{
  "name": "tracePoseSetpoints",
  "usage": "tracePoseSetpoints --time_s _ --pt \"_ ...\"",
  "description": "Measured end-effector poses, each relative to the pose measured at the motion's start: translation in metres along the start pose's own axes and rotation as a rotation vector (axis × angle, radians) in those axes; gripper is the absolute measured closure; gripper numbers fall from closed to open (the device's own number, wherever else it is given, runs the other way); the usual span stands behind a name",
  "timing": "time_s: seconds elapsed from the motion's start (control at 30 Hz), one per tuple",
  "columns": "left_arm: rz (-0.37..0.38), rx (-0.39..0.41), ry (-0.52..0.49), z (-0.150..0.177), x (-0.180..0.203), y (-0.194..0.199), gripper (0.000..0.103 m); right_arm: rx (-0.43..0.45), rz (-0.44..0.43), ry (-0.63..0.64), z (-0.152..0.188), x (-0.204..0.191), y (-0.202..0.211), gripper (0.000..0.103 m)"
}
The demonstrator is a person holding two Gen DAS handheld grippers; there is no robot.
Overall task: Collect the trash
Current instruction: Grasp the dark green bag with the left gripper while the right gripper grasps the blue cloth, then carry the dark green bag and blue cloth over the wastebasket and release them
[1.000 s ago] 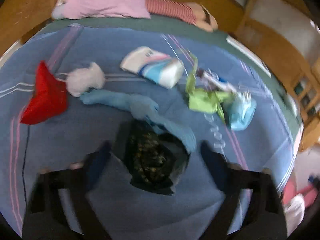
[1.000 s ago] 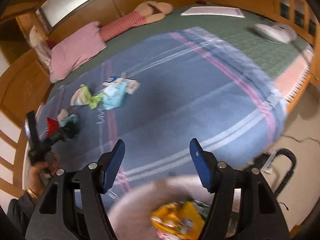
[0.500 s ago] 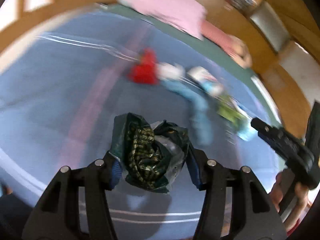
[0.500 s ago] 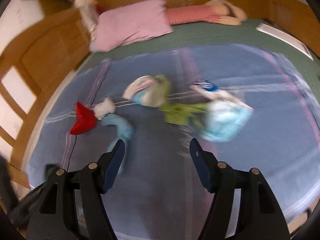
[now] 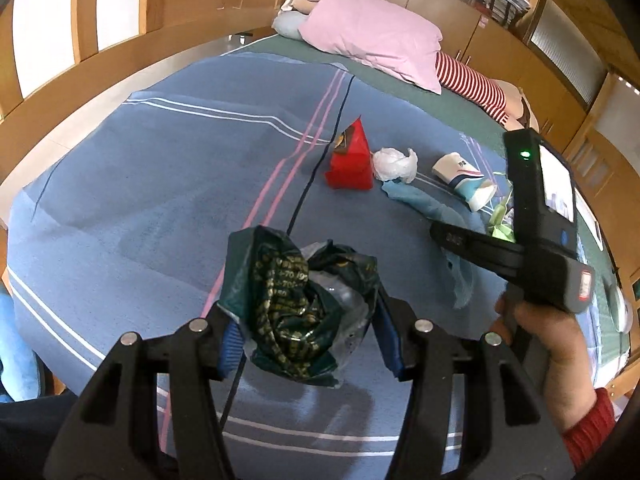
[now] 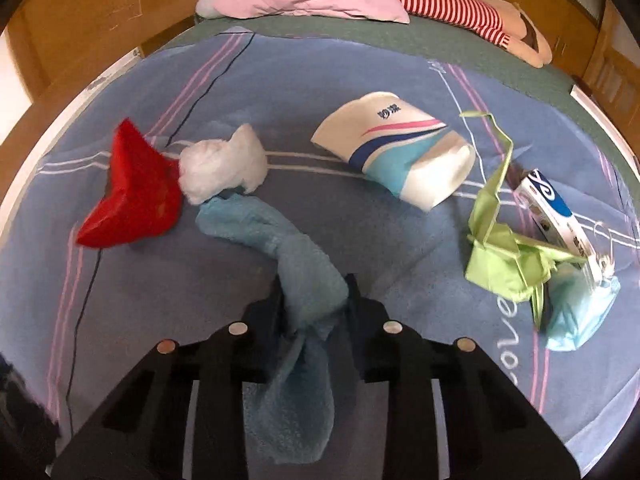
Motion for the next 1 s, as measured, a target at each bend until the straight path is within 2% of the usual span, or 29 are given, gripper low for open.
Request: tracePoseSetpoints --time_s 0.2,0.3,0.43,0.53,0.67,0.73,0.87,1.0 --pt "-0.018 0.049 -0.052 0.002 0.005 0.009 0.047 0.057 -0.008 -0.045 0.024 0.01 0.051 0.074" --pt "-0.019 0.055 -0.08 0.009 0.008 0.013 0.047 0.056 -0.004 -0.057 0.042 0.016 0.069 0.074" --pt "-0.029 0.065 -0.112 0.012 0.011 0.015 0.047 0.018 -0.004 -0.102 0.068 0.025 0.078 0.074" --pt "-0.04 0.08 -0.146 0.016 0.013 0.018 0.047 0.047 -0.009 -0.141 0.077 0.03 0.092 0.074" --pt "-0.055 0.089 -0.187 0.019 0.018 0.016 0.047 0.009 0.005 -0.127 0.084 0.024 0.09 0.074" --pt "-0.062 0.088 -0.193 0.019 0.017 0.015 0.047 0.033 -0.016 -0.157 0.085 0.025 0.099 0.074" --pt "-0.059 0.083 -0.191 0.019 0.015 0.014 0.047 0.1 0.0 -0.17 0.089 0.032 0.13 0.074" --pt "-0.021 0.116 -0.203 0.021 0.019 0.026 0.048 0.195 0.04 -0.181 0.104 0.052 0.184 0.074"
Point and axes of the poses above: each gripper's, at about its wrist camera, not at the fingertips, and y roughly against the way its jaws point, x to its right, z to its underside, the point moved 8 cm from there along -y, roughly the way its jaws point, and after that the axes turned 11 degrees about y, right-handed, at the moved point
